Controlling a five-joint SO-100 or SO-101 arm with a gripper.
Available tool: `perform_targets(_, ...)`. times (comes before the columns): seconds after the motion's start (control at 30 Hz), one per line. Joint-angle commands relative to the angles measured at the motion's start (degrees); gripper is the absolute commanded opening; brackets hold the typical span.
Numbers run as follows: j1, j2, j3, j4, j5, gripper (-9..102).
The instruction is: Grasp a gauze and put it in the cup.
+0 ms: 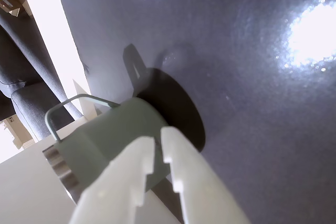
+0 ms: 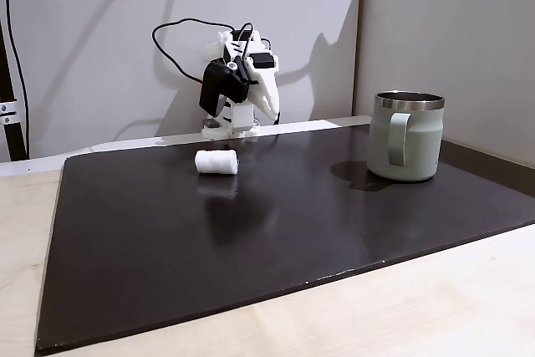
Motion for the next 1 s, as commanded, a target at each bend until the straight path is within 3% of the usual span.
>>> perform_targets(0.0, -1.6, 0.7, -0.4, -1.8, -0.6, 0)
perform_targets(0.7, -0.9, 0.7, -1.6, -0.4, -0.9, 0)
perform_targets(0.83, 0.1, -3.3, -8.2, 2.6, -2.3, 0)
perform_targets(0.97, 1.2, -18.5, -23.7, 7.6, -1.5, 0)
